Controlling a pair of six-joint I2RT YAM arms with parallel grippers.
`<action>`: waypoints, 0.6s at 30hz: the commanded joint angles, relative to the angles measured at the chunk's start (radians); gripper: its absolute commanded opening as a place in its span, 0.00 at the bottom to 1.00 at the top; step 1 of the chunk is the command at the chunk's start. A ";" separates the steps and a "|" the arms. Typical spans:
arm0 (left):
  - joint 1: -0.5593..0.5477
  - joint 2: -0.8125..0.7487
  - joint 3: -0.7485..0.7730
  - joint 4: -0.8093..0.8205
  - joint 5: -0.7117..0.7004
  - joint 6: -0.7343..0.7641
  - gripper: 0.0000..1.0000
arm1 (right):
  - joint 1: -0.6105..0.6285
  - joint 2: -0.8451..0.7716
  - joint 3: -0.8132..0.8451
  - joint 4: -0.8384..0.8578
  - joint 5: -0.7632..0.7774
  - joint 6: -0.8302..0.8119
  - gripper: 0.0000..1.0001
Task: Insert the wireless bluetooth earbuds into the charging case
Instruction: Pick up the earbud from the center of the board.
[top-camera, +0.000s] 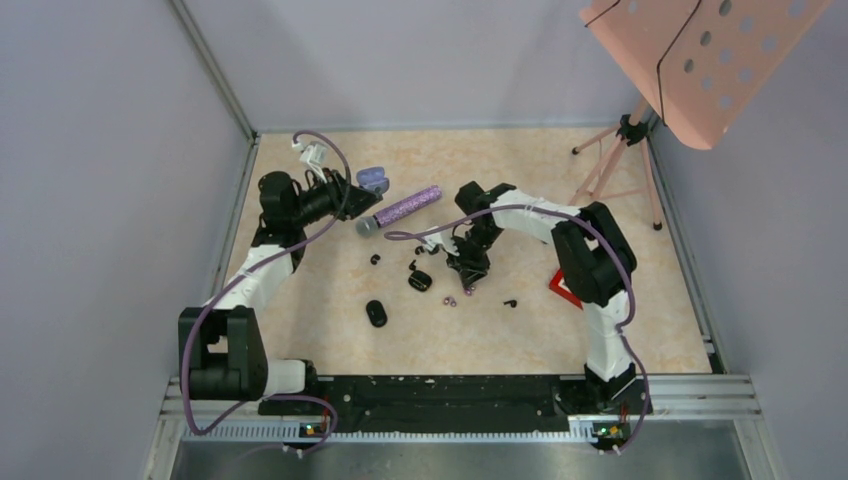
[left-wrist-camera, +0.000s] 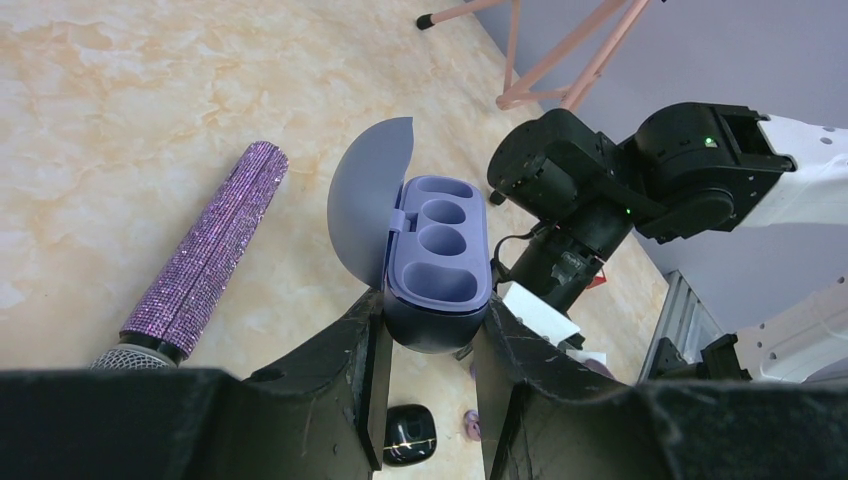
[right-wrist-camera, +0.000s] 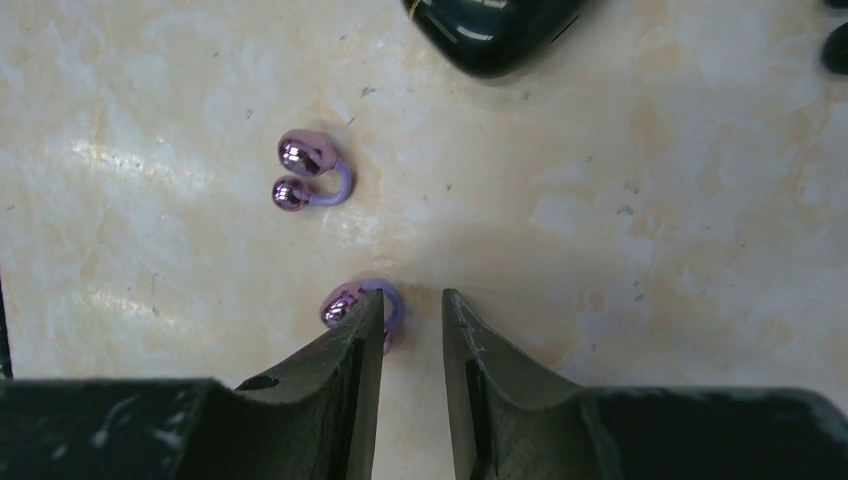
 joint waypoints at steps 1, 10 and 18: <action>0.007 -0.013 0.024 0.024 -0.008 0.012 0.00 | 0.018 -0.013 -0.028 0.007 0.001 -0.050 0.28; 0.006 -0.005 0.024 0.026 -0.011 0.009 0.00 | 0.020 -0.033 -0.057 0.011 0.027 -0.075 0.27; 0.007 -0.004 0.017 0.030 -0.016 0.006 0.00 | 0.020 -0.084 -0.121 0.029 0.055 -0.115 0.27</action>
